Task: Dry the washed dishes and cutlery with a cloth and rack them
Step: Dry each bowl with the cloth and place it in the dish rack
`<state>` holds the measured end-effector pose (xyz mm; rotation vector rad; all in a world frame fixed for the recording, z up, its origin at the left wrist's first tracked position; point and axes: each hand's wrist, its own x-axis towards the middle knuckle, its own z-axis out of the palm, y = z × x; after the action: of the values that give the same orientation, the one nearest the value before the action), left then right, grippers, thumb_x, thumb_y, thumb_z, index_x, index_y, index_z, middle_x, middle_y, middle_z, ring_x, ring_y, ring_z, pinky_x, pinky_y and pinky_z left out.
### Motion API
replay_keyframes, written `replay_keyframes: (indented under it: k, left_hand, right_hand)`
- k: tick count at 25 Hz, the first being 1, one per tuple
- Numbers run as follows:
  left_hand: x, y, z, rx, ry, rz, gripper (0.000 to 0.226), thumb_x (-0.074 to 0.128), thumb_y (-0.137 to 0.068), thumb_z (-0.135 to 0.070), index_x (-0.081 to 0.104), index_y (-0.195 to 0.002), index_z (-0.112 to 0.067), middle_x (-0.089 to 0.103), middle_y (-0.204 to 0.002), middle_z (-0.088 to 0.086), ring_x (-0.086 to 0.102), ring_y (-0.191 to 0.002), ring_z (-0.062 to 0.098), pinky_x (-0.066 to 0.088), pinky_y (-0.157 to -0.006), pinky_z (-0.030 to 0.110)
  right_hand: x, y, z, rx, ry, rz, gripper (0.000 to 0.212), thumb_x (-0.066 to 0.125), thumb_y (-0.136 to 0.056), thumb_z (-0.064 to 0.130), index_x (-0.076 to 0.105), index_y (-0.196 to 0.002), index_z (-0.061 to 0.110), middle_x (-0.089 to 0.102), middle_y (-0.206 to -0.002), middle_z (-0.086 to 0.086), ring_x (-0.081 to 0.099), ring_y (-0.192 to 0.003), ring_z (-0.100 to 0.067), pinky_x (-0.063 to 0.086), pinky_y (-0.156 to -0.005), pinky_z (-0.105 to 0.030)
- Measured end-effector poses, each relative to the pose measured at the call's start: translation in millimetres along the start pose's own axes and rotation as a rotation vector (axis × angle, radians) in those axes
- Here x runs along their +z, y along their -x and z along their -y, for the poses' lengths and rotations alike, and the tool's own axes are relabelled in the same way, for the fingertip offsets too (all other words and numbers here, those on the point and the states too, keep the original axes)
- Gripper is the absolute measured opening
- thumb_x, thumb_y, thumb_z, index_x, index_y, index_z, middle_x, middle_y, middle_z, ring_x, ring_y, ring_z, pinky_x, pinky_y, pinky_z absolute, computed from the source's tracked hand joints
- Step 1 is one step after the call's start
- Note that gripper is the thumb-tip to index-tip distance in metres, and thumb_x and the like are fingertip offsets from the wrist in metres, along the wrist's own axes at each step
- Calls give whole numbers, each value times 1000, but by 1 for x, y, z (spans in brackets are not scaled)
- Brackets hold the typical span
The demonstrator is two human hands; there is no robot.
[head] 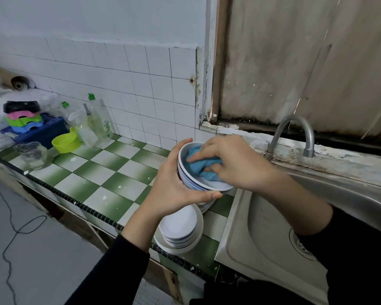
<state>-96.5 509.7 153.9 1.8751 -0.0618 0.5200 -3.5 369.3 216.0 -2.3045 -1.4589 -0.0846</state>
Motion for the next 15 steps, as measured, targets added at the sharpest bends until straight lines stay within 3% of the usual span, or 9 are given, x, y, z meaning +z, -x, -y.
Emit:
replay_keyframes:
  k: [2,5,7,11,13,15]
  left_hand:
    - [7,0,-4,10,-3,5,109,90,-45,-34,39,-138,-14,64,-120,-7,63,-113,15,50,-94,29]
    - [24,6,-11,8,10,29,112,92,-42,-36,39,-140,-17,64,-121,2,63,-113,23,51,-97,45]
    - [45,11,-19,0,43,41,112,91,-42,-34,39,-139,-16,63,-121,4,62,-113,22,51,-96,40]
    - [93,17,-29,-50,181,7,109,91,-37,-37,44,-132,-9,63,-120,2,62,-110,8,48,-90,20]
    - [116,20,-34,-103,221,-49,101,88,-34,-42,47,-124,-19,61,-117,-6,60,-103,-3,47,-85,13]
    - [139,22,-40,-160,283,-120,86,84,-35,-43,50,-113,-28,61,-112,-9,61,-99,-2,48,-81,12]
  right_hand:
    - [2,14,-1,55,-278,-60,45,73,-83,10,67,-121,32,70,-112,1,63,-102,-11,45,-93,-21]
    - [-26,41,-14,32,-491,256,45,69,-85,1,66,-117,32,71,-112,7,64,-105,-6,48,-95,-21]
    - [-46,62,-26,-14,-555,331,47,66,-85,-7,66,-114,30,71,-111,10,65,-107,-6,49,-93,-19]
    - [-65,117,-45,82,-808,-5,56,60,-82,-17,64,-116,27,70,-113,16,62,-113,-5,49,-91,-17]
    - [-72,150,-53,148,-928,-244,58,62,-79,-14,62,-119,28,72,-110,12,64,-108,-7,50,-88,-19]
    - [-80,185,-62,179,-1031,-433,58,63,-76,-4,64,-121,33,72,-110,4,65,-107,-13,52,-87,-23]
